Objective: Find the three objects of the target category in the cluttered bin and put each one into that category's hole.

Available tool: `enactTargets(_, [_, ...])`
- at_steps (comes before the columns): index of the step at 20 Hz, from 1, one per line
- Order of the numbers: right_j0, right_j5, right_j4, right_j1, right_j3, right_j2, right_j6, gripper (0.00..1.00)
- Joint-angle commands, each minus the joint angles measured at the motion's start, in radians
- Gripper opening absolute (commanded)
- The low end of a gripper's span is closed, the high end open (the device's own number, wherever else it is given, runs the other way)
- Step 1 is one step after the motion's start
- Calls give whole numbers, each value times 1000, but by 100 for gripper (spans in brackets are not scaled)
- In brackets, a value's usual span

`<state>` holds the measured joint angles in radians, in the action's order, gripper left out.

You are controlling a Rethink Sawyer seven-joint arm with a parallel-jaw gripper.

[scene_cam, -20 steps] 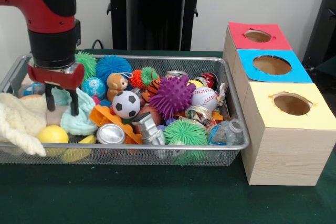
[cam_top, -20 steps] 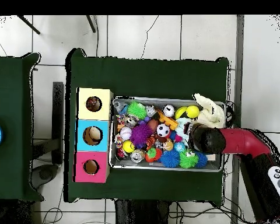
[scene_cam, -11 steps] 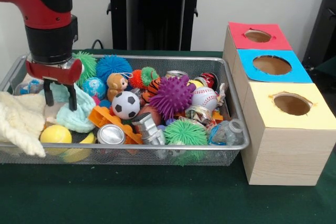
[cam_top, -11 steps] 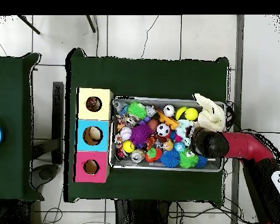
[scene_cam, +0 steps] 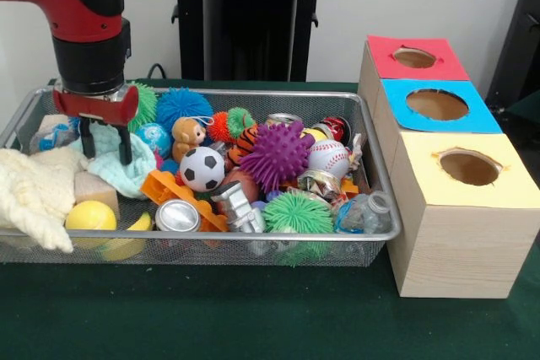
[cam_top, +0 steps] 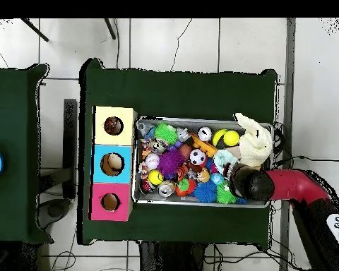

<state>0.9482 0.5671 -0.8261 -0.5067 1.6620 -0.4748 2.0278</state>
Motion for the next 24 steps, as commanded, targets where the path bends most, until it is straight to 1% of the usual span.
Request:
enactTargets(1, [8, 0, -107, 88, 89, -12, -265, 100])
enactTargets(4, [-9, -12, -125, 118, 55, -6, -258, 100])
enactTargets(9, [-28, -48, -165, 203, -37, -8, -256, 100])
enactTargets(10, [-26, -56, -168, 208, -41, -12, -260, 100])
enactTargets(11, [-24, -61, -166, 211, -42, -11, -251, 0])
enactTargets(15, [-44, -51, -156, 170, -26, -4, -224, 0])
enactTargets(19, [-48, -23, -138, 148, -21, -13, -231, 0])
enactTargets(22, [-53, 6, -112, 111, -3, -22, -234, 0])
enactTargets(24, [-58, 32, -86, 71, 19, -30, -233, 0])
